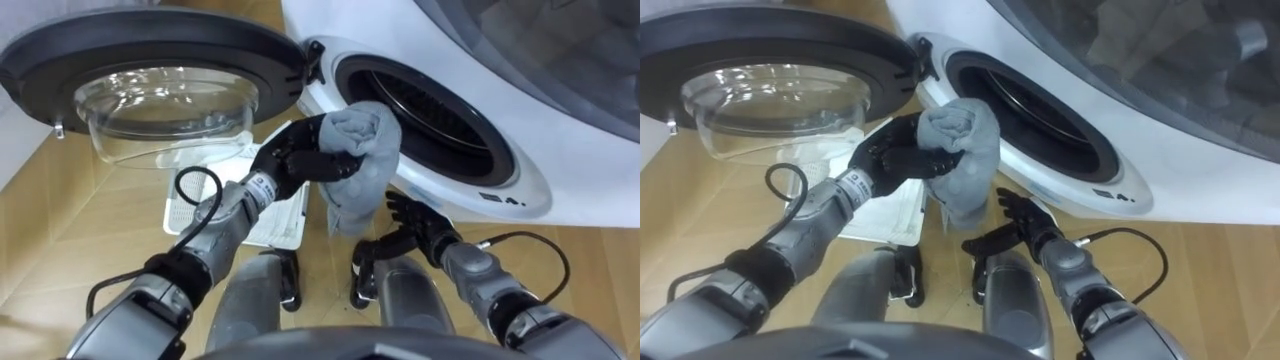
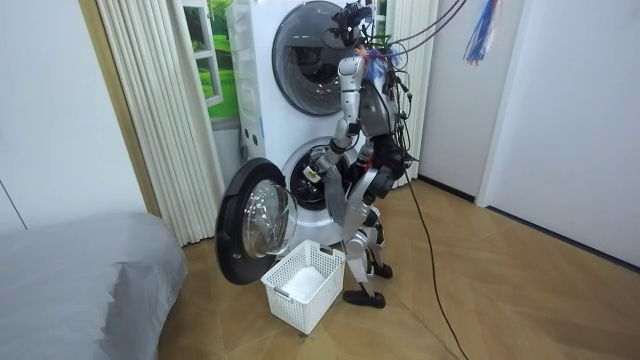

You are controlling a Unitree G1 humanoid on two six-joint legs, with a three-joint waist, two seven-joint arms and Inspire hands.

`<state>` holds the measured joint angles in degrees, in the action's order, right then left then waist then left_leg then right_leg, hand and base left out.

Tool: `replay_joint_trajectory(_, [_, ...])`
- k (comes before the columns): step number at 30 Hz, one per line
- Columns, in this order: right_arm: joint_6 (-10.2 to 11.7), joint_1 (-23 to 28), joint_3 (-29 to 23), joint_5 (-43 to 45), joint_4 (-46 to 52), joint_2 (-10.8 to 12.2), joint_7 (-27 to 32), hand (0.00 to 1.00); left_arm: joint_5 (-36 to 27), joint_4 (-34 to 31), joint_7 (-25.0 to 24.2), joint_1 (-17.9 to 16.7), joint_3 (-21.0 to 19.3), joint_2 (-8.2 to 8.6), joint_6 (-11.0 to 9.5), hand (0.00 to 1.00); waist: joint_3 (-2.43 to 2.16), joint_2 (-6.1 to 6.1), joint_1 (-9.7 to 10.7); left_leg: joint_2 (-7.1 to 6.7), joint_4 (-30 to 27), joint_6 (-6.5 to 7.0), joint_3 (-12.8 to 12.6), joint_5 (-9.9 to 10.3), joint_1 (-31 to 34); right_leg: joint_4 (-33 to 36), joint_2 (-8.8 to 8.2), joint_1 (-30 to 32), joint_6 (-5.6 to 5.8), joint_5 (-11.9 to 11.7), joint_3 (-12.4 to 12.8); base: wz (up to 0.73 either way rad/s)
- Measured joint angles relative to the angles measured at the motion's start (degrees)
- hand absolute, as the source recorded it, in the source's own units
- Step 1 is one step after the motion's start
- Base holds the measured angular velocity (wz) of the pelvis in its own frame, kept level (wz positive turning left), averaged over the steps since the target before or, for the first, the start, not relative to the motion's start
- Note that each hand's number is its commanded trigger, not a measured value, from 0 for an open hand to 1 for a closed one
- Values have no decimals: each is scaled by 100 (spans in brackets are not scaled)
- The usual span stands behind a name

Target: Put towel into washing machine

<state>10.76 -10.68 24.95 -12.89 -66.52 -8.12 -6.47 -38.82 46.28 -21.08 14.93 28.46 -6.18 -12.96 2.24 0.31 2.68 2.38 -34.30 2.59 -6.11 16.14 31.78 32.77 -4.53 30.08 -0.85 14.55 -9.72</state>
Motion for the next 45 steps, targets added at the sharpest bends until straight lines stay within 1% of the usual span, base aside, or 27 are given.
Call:
replay_joint_trajectory(5, [-47, 4, -52, 4, 13, -1, 3, 0, -103, -13, -95, 2, -12, 18, 55, 100, 1, 2, 3, 0, 6, 0, 2, 0, 8, -15, 3, 0, 0, 0, -9, 0])
replay_joint_trajectory(9, [-80, 0, -73, 64, 65, -1, 4, 0, -109, -15, -154, 2, -1, 50, 147, 100, 0, 7, -1, 2, 9, 0, -1, 0, 63, -8, 5, 65, -2, -2, 2, 0])
replay_joint_trajectory(14, [-82, 3, -159, 212, 116, -7, 2, 0, -287, -15, -229, -32, 132, 45, 205, 100, -2, 12, 5, -1, 50, -11, 3, -7, 67, 2, -1, 84, -4, -3, -6, 0])
replay_joint_trajectory(17, [-83, 1, -159, 278, 190, -1, 0, 0, -519, -15, -283, -83, 210, 29, 229, 100, -3, 12, 14, -1, 80, -18, -1, -11, 53, 7, 0, 87, -5, -4, -3, 0])
replay_joint_trajectory(21, [-106, 0, -159, 322, 216, -1, -2, 0, -830, -14, -438, -102, 217, 23, 420, 100, -3, 11, 17, 0, 99, -28, 10, -17, 53, 12, -1, 94, -6, -4, -7, 0])
replay_joint_trajectory(22, [-123, 0, -159, 323, 219, 0, -1, 0, -890, -14, -451, -102, 218, 22, 434, 100, -3, 11, 18, 1, 100, -28, 11, -17, 53, 11, 1, 92, -6, -4, -8, 0])
replay_joint_trajectory(23, [-183, -1, -159, 323, 224, -1, -1, 0, -999, -14, -486, -106, 220, 23, 449, 100, -3, 11, 15, 2, 100, -29, 14, -17, 51, 8, 6, 86, -7, -5, -8, 0])
replay_joint_trajectory(25, [-271, -13, -158, 308, 226, 0, 0, 0, -1198, -12, -564, -122, 254, 21, 544, 100, -3, 11, 13, 1, 100, -32, 6, -20, 47, 8, 6, 83, -11, -8, -8, 0])
replay_joint_trajectory(26, [-287, -16, -159, 307, 226, 0, 0, 51, -1238, -12, -571, -127, 268, 21, 561, 100, -3, 11, 12, 1, 100, -32, 6, -20, 46, 8, 6, 82, -11, -8, -8, 0])
replay_joint_trajectory(27, [-322, -25, -159, 309, 226, 1, 1, 72, -1291, -12, -592, -135, 309, 13, 599, 100, -3, 11, 15, 0, 100, -32, 0, -21, 43, 11, 5, 81, -12, -9, -6, 0])
replay_joint_trajectory(28, [-335, -32, -157, 305, 226, 1, 4, 100, -1354, -12, -612, -140, 335, 3, 648, 100, -3, 11, 11, 3, 100, -32, 0, -21, 39, 13, 5, 83, -13, -10, -2, 0])
replay_joint_trajectory(30, [-345, -48, -154, 295, 228, 6, 10, 100, -1405, -12, -634, -158, 366, 4, 700, 100, -3, 11, 11, 16, 98, -32, 4, -21, 45, 3, 16, 84, -22, -16, 0, 0])
replay_joint_trajectory(31, [-384, -54, -153, 295, 239, 15, 18, 100, -1479, -12, -661, -162, 374, 11, 763, 100, -3, 11, 9, 25, 95, -32, 7, -21, 50, -2, 21, 84, -27, -20, -8, 0])
replay_joint_trajectory(34, [-464, -67, -153, 297, 240, 45, 71, 100, -1570, -11, -673, -161, 373, 19, 825, 100, -3, 12, 1, 44, 94, -38, 9, -24, 54, -10, 38, 85, -41, -28, -11, 0])
replay_joint_trajectory(36, [-471, -66, -153, 297, 239, 69, 98, 100, -1605, -11, -678, -159, 349, 21, 855, 100, -3, 12, 1, 55, 95, -44, 11, -26, 60, -14, 48, 90, -48, -32, -14, 0])
replay_joint_trajectory(40, [-521, -83, -151, 312, 242, 114, 97, 100, -1922, -11, -690, -172, 344, 36, 903, 100, -2, 13, -15, 75, 94, -57, 11, -31, 61, -19, 54, 96, -61, -39, -8, 0])
replay_joint_trajectory(45, [-581, -147, -153, 429, 238, 115, 89, 100, -2030, -10, -691, -196, 329, 59, 932, 100, -5, 16, -65, 88, 94, -75, 11, -42, 60, -80, 60, 92, -80, -48, -6, 0])
